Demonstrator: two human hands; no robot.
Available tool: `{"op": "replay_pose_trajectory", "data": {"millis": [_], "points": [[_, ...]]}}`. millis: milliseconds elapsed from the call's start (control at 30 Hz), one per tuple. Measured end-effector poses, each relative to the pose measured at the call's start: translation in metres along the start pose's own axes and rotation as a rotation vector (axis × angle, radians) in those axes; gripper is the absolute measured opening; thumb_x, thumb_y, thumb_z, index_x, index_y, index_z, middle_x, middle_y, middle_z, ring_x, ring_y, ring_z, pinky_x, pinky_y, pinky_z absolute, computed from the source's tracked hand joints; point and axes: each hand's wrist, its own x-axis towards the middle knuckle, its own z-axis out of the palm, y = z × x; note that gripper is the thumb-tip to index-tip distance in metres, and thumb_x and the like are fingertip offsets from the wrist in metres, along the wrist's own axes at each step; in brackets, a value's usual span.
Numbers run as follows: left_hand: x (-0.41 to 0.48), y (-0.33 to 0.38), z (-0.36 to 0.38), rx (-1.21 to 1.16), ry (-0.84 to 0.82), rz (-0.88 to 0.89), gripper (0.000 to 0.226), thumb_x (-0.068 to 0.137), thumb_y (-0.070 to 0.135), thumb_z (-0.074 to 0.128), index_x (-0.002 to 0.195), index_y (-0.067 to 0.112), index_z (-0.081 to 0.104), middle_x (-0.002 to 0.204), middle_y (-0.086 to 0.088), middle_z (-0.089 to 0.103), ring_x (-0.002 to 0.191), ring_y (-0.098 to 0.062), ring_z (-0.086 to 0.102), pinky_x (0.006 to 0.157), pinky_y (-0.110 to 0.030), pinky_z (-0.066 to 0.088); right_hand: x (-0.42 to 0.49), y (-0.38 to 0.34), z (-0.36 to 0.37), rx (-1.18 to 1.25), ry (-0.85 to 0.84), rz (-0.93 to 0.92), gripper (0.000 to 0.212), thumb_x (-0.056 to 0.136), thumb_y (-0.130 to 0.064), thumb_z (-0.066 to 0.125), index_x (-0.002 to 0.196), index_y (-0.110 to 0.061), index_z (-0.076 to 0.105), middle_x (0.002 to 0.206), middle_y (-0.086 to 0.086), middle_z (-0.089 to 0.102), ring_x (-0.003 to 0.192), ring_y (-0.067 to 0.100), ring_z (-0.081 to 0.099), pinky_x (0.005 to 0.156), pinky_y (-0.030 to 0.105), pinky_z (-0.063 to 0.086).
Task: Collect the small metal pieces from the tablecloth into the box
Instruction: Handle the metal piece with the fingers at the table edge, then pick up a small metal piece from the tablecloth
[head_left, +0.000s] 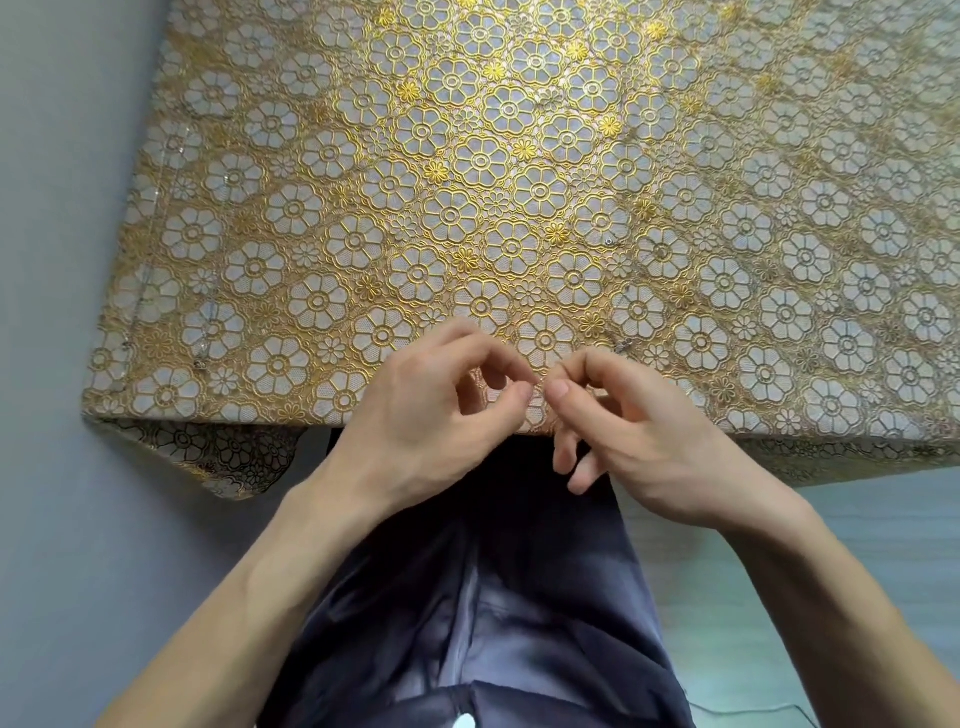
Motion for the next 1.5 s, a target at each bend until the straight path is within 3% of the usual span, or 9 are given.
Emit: {"op": "replay_pose_trajectory", "data": {"millis": [100,267,400,600,833,1067,1300,1400,1500], "points": [[-0.003,0.002,0.0,-0.054,0.015,0.015,0.011,0.088,0.028,0.071,0.096,0.027,0.077,0.089,0.011,0.06,0.069,-0.012,0.06,0.059,-0.004,0.035,-0.001,0.001,-0.001,-0.056,0.025,-0.038,0.018,0.101,-0.035,0.051,0.088,-0.023,0.054,0.059,0.001,0.065,0.055,0.023,0.067,0.061,0.048,0.059],[-0.002,0.0,-0.002,-0.081,0.053,0.03,0.007,0.083,0.034,0.077,0.086,0.027,0.079,0.081,0.013,0.064,0.065,-0.011,0.06,0.059,-0.008,0.037,-0.001,0.004,0.001,-0.222,0.06,-0.177,0.012,0.103,-0.026,0.053,0.091,-0.026,0.054,0.066,-0.007,0.063,0.059,0.018,0.067,0.065,0.054,0.056],[0.002,-0.002,-0.006,-0.102,0.014,0.046,0.008,0.082,0.034,0.078,0.087,0.028,0.079,0.083,0.011,0.065,0.067,-0.014,0.061,0.059,-0.008,0.038,0.0,0.003,-0.002,-0.252,0.088,-0.246,0.011,0.103,-0.024,0.054,0.092,-0.024,0.053,0.072,-0.011,0.059,0.062,0.016,0.067,0.063,0.046,0.056],[0.008,-0.001,-0.007,-0.084,0.017,0.094,0.012,0.083,0.036,0.076,0.087,0.025,0.079,0.081,0.013,0.063,0.065,-0.011,0.061,0.059,-0.008,0.037,0.006,-0.008,-0.011,-0.445,0.134,-0.328,0.011,0.096,-0.036,0.053,0.09,-0.027,0.055,0.081,-0.011,0.058,0.074,0.012,0.061,0.062,0.018,0.043],[0.021,0.002,-0.02,-0.046,-0.026,0.134,0.012,0.077,0.043,0.073,0.077,0.03,0.073,0.087,0.012,0.064,0.063,-0.012,0.062,0.059,-0.019,0.043,0.006,-0.03,-0.019,-0.6,0.074,-0.354,0.013,0.1,-0.032,0.054,0.089,-0.026,0.053,0.082,-0.011,0.056,0.078,0.009,0.055,0.068,0.022,0.044],[0.035,0.009,-0.036,0.157,-0.106,0.209,0.02,0.076,0.054,0.064,0.086,0.038,0.072,0.088,0.018,0.062,0.064,-0.007,0.061,0.059,-0.033,0.054,0.009,-0.03,-0.015,-0.334,-0.026,-0.251,0.013,0.105,-0.034,0.045,0.094,-0.029,0.048,0.085,-0.004,0.059,0.075,0.01,0.062,0.069,0.035,0.055],[0.051,0.021,-0.049,0.316,-0.258,0.078,0.022,0.076,0.054,0.064,0.078,0.036,0.075,0.082,0.02,0.063,0.073,0.001,0.06,0.068,-0.025,0.052,0.02,-0.013,0.005,-0.654,0.24,-0.451,0.007,0.101,-0.031,0.051,0.098,-0.026,0.047,0.076,-0.019,0.046,0.067,-0.003,0.048,0.063,0.017,0.032],[0.056,0.026,-0.053,0.309,-0.303,0.046,0.013,0.081,0.045,0.072,0.076,0.033,0.073,0.083,0.017,0.065,0.074,0.002,0.058,0.065,-0.018,0.048,0.022,-0.014,0.006,-0.494,0.252,-0.433,0.01,0.095,-0.032,0.054,0.091,-0.027,0.047,0.065,-0.014,0.051,0.056,0.005,0.049,0.055,0.017,0.033],[0.056,0.026,-0.056,0.065,-0.319,-0.057,0.013,0.082,0.039,0.078,0.075,0.03,0.073,0.08,0.011,0.07,0.067,0.004,0.058,0.062,-0.016,0.047,0.022,-0.02,0.003,-0.151,0.256,-0.377,0.011,0.093,-0.017,0.062,0.088,-0.017,0.053,0.061,-0.008,0.054,0.049,0.004,0.042,0.048,0.023,0.031]]}}
